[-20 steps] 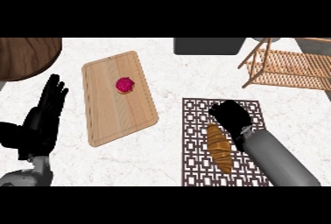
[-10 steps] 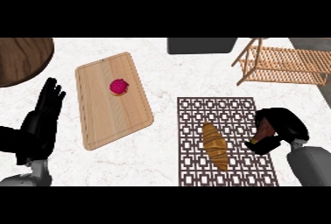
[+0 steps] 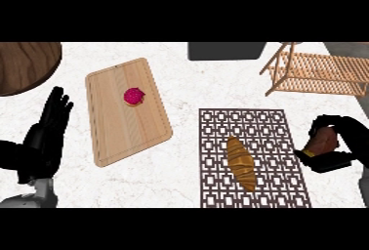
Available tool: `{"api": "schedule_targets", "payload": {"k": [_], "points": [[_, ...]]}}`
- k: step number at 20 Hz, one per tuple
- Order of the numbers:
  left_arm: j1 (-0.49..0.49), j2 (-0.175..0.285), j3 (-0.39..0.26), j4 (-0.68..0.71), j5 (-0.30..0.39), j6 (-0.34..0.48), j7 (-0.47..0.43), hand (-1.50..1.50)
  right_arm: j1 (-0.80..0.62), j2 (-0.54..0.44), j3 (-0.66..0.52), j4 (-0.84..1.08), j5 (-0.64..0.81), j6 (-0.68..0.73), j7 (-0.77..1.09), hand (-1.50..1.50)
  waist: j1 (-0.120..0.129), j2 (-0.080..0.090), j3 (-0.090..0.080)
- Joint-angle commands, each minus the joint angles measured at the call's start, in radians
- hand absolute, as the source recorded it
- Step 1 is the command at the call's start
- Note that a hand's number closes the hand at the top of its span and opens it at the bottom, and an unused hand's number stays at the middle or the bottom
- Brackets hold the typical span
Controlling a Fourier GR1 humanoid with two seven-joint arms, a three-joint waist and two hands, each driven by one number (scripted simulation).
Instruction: Pick the sweet potato from the placemat and place it in the tiered shelf
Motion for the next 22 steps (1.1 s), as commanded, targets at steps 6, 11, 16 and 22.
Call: {"api": "schedule_targets", "payload": {"k": [6, 11, 16, 22], "points": [[-0.009, -0.019, -0.004, 0.025, -0.023, 0.012, -0.014, 0.00, -0.046, 0.009, -0.315, -0.316, -0.287, 0.036, 0.297, 1.50, -0.005, 0.001, -0.001], [-0.007, -0.005, 0.017, 0.015, 0.002, -0.029, -0.005, 0.00, -0.029, -0.087, -0.432, -0.482, -0.373, 0.117, 0.474, 1.50, 0.010, 0.003, 0.000], [0.010, -0.008, 0.033, -0.029, -0.003, -0.053, 0.031, 0.00, -0.112, -0.173, -0.478, -0.221, -0.334, 0.069, 0.329, 1.50, 0.029, 0.008, 0.001], [-0.043, -0.028, 0.057, 0.046, -0.021, -0.067, -0.018, 0.00, -0.214, -0.168, -0.432, -0.061, -0.281, -0.050, 0.292, 1.50, 0.030, 0.008, 0.001]]}}
